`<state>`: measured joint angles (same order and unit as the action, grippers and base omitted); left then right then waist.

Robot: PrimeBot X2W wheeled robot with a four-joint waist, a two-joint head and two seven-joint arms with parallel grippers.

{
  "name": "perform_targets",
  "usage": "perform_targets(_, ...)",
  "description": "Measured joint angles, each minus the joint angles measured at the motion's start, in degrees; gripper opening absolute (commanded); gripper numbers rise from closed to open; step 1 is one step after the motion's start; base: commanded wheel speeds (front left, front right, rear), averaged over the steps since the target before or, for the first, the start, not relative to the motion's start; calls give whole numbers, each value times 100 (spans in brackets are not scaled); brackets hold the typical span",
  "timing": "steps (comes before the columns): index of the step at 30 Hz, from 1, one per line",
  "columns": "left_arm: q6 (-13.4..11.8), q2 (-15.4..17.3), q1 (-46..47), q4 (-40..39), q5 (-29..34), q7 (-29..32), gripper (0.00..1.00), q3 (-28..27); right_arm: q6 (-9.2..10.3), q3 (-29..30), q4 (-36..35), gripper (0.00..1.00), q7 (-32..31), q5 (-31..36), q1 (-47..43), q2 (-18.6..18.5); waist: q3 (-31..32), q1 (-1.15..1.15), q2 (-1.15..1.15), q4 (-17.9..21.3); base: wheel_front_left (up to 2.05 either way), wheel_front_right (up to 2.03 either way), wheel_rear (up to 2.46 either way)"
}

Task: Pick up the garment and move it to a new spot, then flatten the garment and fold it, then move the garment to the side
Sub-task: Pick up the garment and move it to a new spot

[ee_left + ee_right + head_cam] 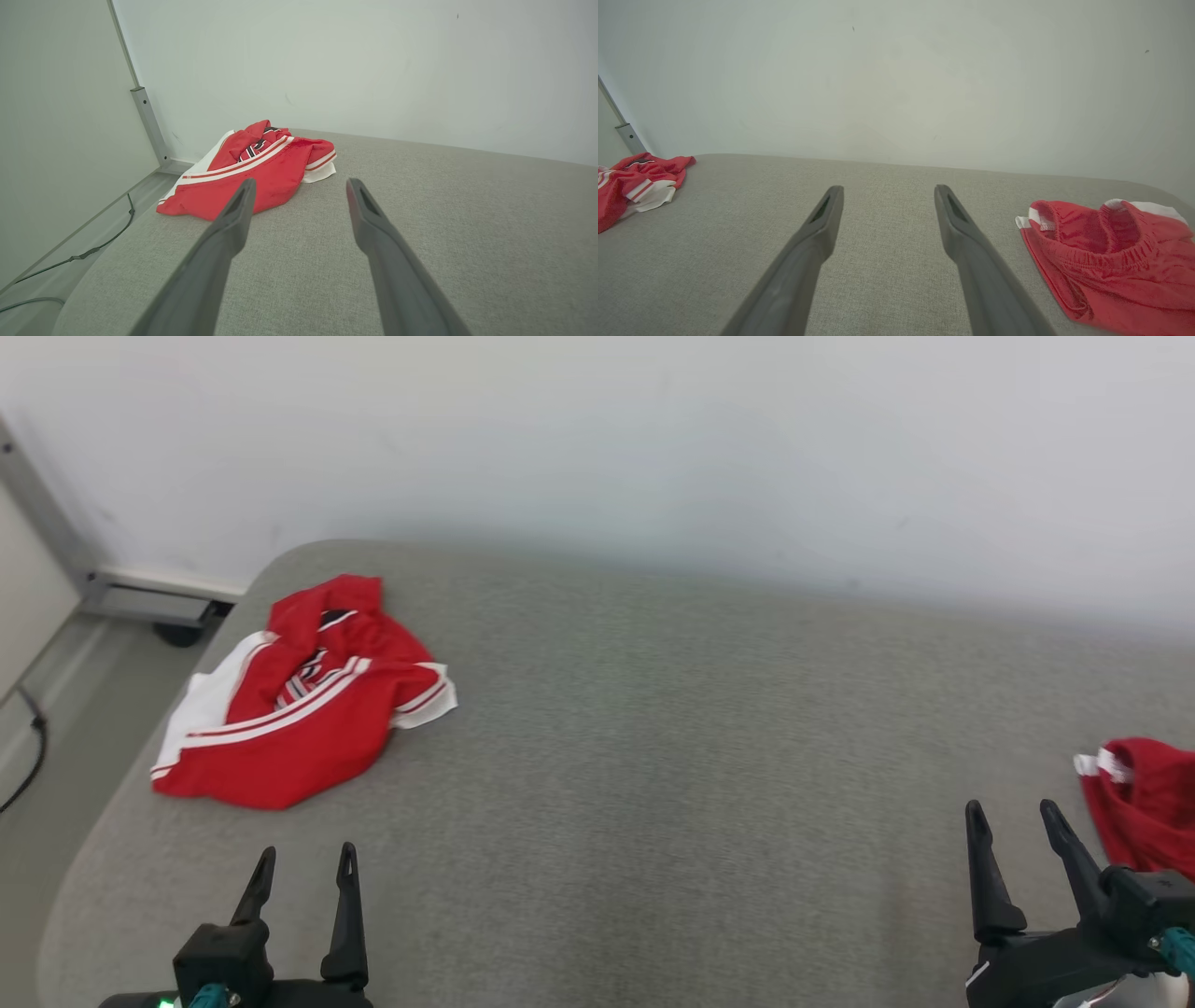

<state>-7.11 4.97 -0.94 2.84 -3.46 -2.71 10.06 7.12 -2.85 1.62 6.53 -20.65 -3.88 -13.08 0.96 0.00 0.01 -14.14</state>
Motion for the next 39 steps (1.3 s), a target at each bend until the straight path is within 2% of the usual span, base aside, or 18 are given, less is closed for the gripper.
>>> perform_targets(13, 0, 2, -1, -43, -1, 100, 100, -7, -18, -136, 27, 100, -56, -1, 32, 25, -6, 0, 0, -961, 0, 0, 0)
perform_targets(21, 0, 10, -8, -73, -2, 126, 100, -37, -64, -252, 82, 100, -100, -1, 116, 76, -5, 0, 0, -1377, 0, 0, 0)
perform_targets(28, 0, 20, -144, -182, -3, 142, 100, -149, -109, -337, 172, 100, -138, -1, 270, 104, 1, 0, 0, -1466, 0, 0, 0)
perform_targets(36, 12, 14, -142, -221, -113, 176, 100, -160, -134, -419, 180, 100, -160, -1, 327, 113, -30, 0, 0, -1389, 0, 0, 0)
perform_targets(39, 120, 37, -52, -238, -190, 202, 100, -156, -136, -436, 177, 100, -200, -1, 331, 113, -63, 0, 0, -1326, 0, 0, 0)
